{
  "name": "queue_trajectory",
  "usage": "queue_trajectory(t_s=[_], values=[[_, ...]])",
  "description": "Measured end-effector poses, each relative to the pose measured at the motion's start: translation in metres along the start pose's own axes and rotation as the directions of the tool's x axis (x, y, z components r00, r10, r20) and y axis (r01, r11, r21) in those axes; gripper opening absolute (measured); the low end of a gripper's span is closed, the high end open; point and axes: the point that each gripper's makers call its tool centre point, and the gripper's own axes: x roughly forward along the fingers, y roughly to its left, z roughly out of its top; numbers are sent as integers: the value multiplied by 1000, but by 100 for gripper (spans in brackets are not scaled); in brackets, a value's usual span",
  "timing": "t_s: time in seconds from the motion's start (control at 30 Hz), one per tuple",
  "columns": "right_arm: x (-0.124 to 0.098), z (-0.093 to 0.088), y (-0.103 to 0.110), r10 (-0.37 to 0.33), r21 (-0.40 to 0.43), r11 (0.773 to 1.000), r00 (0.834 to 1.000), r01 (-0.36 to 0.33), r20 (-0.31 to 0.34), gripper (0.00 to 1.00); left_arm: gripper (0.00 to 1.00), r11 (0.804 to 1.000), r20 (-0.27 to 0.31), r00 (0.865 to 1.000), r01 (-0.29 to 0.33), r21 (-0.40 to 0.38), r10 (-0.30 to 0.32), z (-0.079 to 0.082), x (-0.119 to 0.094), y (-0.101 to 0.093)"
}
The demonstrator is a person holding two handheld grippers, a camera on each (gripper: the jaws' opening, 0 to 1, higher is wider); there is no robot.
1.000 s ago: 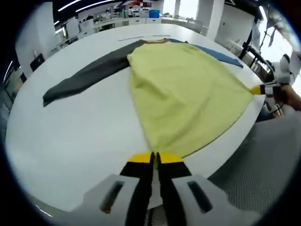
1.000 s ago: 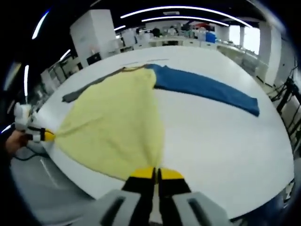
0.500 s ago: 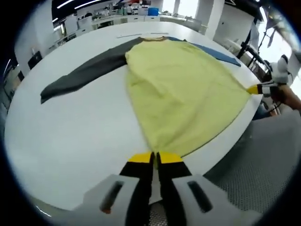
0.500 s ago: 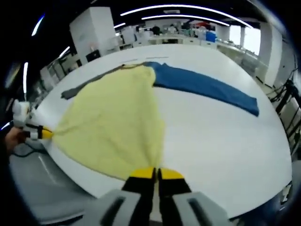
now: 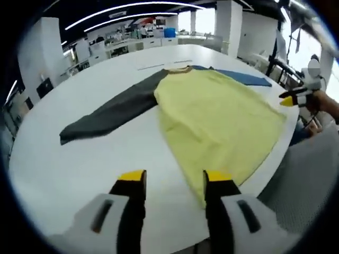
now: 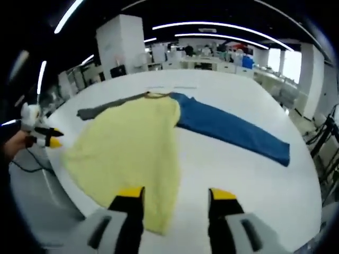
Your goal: Fold the garment on the visible template until the final outline fits inside the template.
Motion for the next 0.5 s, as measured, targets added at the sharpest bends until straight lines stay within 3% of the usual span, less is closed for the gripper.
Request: queue_trajectory(t_s=[0.23, 0.4, 0.5], values=[[11, 22, 1, 42, -11, 999, 999, -42, 23, 70, 67, 1000, 79, 997, 9, -29, -7, 26, 3, 6], [22, 43, 0, 80, 1, 997, 996, -80, 42, 88, 71, 1000, 112, 994, -8, -20, 10, 40, 9, 20], [31, 52, -6, 90, -18, 996, 995, -89, 34, 90, 74, 1000, 119, 993, -25, -2, 25, 49, 8, 26]])
